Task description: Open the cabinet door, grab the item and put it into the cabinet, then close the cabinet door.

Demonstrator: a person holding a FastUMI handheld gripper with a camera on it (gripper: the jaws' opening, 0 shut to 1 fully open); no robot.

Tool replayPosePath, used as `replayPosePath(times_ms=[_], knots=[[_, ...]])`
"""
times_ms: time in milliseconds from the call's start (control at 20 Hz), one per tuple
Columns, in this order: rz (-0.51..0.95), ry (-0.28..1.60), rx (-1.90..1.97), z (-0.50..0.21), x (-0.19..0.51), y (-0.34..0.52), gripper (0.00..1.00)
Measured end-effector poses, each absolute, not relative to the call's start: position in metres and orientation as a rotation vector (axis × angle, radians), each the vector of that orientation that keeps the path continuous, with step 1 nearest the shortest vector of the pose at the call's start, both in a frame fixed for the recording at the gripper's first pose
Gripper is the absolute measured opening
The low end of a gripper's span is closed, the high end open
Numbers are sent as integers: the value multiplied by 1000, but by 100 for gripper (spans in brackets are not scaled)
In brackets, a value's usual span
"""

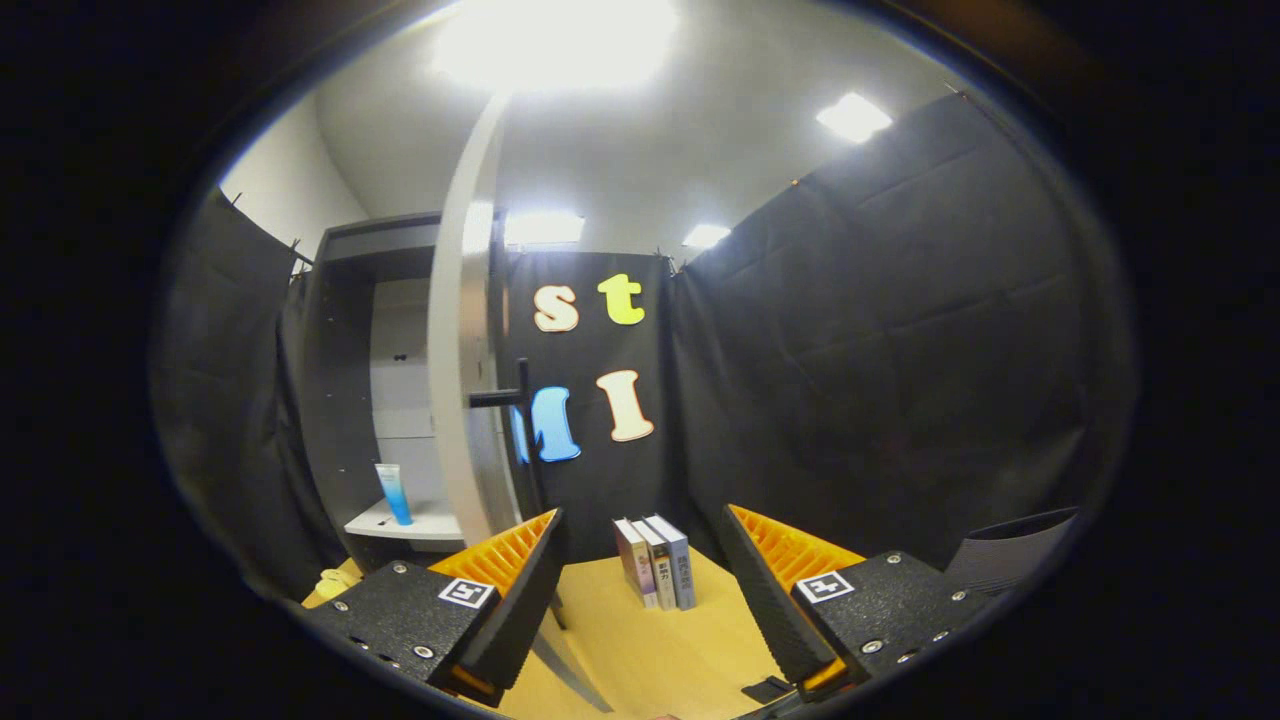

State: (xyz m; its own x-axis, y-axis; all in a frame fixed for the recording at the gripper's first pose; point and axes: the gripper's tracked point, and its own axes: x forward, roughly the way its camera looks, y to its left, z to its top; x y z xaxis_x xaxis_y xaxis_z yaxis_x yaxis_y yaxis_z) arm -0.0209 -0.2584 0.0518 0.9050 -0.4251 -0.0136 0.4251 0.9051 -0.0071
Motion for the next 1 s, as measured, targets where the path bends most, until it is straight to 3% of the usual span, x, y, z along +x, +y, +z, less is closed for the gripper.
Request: replayPosePath(times_ms=[400,1000], knots=[[-552,72,-22,47,9,-278,93],[-439,69,-62,48,17,-213,92]])
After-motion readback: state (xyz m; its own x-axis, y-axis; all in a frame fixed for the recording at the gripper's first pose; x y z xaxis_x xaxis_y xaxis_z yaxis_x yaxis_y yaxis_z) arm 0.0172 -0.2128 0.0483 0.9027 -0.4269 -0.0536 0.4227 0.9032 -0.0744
